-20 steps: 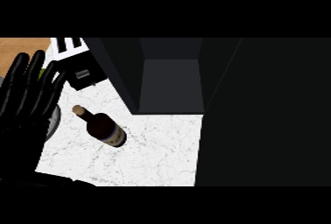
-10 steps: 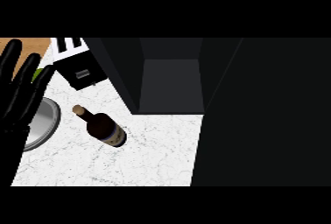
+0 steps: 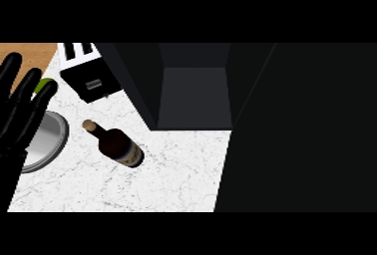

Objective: Pick up the wine, place it into the cabinet and close the cabinet

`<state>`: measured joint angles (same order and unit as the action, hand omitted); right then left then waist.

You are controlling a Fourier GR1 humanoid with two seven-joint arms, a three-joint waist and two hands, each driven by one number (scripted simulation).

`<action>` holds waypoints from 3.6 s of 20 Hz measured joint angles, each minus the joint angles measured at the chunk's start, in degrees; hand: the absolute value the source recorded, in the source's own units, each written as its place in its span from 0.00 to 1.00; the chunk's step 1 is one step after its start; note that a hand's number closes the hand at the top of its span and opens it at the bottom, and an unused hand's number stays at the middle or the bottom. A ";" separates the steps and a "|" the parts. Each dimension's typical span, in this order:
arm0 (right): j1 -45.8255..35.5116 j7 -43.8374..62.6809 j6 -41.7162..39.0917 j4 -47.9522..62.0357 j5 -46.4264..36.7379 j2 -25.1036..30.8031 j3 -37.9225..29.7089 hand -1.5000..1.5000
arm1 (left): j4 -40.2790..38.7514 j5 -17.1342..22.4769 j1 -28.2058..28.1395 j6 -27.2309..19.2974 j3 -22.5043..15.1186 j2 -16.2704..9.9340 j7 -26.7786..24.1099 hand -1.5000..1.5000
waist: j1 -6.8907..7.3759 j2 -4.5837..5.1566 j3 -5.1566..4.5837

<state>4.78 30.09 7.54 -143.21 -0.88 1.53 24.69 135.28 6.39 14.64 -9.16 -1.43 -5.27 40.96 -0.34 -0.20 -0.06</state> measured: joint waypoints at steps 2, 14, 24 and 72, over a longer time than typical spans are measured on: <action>-0.95 0.55 1.04 0.16 -0.56 0.14 0.78 0.00 | 0.07 -0.71 -0.47 -0.30 -0.35 0.14 0.25 0.00 | -0.01 0.00 0.01; -3.91 3.19 6.38 -0.31 -2.34 3.25 4.21 0.00 | -7.77 -0.52 -3.76 2.19 1.38 0.67 -7.75 0.00 | -0.52 -0.02 -0.05; -6.20 5.22 10.45 -0.44 -3.39 5.63 6.39 0.00 | -15.25 -0.77 -8.34 4.98 1.77 1.77 -17.02 0.00 | -0.55 -0.05 -0.03; -12.79 8.16 22.29 -0.50 -5.76 16.14 11.49 0.00 | -70.21 0.64 -11.65 20.72 10.80 1.07 -62.09 0.00 | -0.72 -0.04 -0.03</action>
<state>-8.01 38.25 29.83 -143.71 -6.64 17.67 36.18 65.07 7.03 2.99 11.56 9.37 -4.20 -21.13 -1.06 -0.24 -0.09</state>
